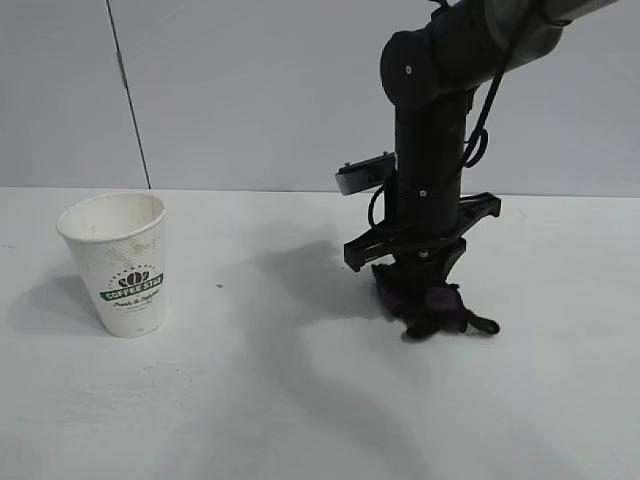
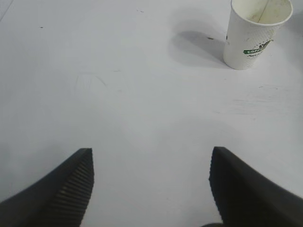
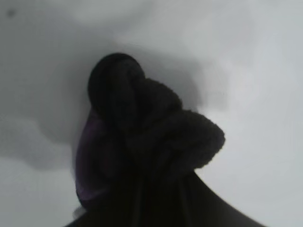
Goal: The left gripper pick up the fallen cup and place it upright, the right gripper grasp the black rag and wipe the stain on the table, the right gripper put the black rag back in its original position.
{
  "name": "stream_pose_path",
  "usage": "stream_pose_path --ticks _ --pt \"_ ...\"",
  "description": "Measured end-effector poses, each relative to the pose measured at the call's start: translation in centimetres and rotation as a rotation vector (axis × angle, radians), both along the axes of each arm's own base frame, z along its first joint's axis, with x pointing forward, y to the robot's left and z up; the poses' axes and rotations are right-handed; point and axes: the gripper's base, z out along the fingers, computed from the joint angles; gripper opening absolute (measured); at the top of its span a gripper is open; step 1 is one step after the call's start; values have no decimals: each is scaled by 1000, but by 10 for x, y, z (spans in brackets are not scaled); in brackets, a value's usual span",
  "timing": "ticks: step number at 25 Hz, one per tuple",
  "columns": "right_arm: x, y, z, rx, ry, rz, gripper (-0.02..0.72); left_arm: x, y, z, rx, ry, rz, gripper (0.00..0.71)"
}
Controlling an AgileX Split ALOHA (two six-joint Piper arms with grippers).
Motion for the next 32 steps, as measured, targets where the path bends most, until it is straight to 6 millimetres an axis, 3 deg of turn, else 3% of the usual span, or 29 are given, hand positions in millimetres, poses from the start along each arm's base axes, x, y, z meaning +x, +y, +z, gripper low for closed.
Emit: stream_pose_path --ticks 6,11,13,17,21,23,26,32 --pt "10 -2 5 -113 -156 -130 76 0 0 0 0 0 0 501" --pt "14 -1 5 -97 -182 -179 103 0 0 0 0 0 0 501" --pt "14 -1 5 -94 -189 -183 188 0 0 0 0 0 0 501" --pt "15 -2 5 -106 -197 -193 456 0 0 0 0 0 0 501" --pt "16 -9 6 -142 -185 -217 543 0 0 0 0 0 0 501" --pt "20 -20 13 -172 -206 -249 549 0 0 0 0 0 0 501" --pt "29 -47 42 -205 -285 -310 554 0 0 0 0 -1 0 501" --pt "34 -137 128 -258 -458 -510 557 0 0 0 0 -1 0 501"
